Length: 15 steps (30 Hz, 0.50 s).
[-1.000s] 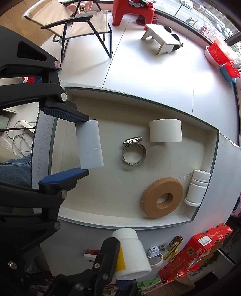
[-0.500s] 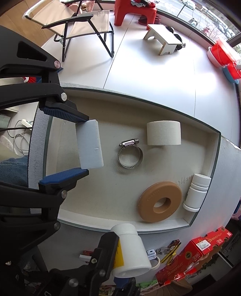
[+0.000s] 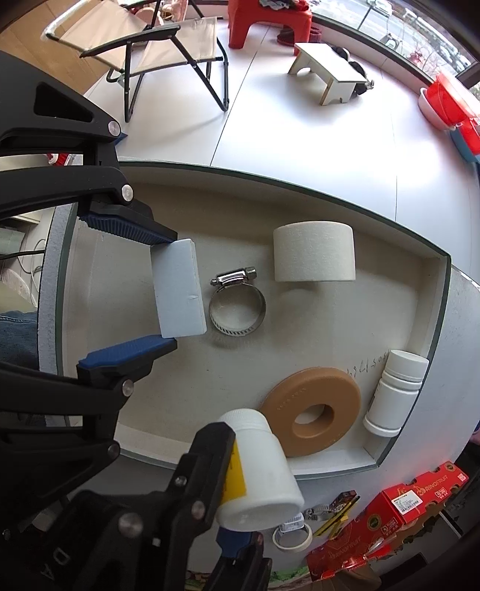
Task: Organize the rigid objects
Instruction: 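Release the jar into the tray with the right tool while the left tool releases the white block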
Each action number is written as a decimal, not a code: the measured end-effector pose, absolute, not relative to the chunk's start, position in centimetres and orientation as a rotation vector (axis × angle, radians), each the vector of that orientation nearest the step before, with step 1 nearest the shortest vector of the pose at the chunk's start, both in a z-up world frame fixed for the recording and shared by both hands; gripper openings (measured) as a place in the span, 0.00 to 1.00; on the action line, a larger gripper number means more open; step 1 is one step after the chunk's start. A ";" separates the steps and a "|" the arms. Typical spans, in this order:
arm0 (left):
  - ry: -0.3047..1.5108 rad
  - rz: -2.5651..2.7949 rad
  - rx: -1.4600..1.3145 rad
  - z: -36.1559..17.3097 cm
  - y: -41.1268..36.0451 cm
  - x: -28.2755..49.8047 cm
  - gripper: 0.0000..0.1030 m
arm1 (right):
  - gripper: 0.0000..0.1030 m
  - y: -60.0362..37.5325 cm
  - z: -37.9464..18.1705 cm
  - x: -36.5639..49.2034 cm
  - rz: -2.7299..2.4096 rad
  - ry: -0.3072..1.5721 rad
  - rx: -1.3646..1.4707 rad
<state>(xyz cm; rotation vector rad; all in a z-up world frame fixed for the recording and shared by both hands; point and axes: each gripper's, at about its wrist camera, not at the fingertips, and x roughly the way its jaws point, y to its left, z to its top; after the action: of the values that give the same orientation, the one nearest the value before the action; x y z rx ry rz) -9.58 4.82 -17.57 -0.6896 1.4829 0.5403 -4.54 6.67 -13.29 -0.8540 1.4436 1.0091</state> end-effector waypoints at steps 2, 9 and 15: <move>1.490 0.555 -0.685 -17.7 4.9 -9.3 0.55 | 0.36 7.0 -13.5 -4.7 1.004 1.429 -0.869; 1.471 0.625 -0.730 -18.0 5.5 -9.8 0.88 | 0.84 6.7 -12.8 -3.6 0.964 1.415 -0.828; 1.446 0.610 -0.727 -17.1 4.9 -9.2 1.00 | 0.84 4.3 -12.0 -1.7 0.883 1.438 -0.770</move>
<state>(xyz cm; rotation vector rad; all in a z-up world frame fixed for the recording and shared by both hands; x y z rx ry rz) -9.16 4.90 -17.09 -0.7273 1.4459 0.6097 -1.71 4.28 -11.98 -0.7698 1.4376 0.8834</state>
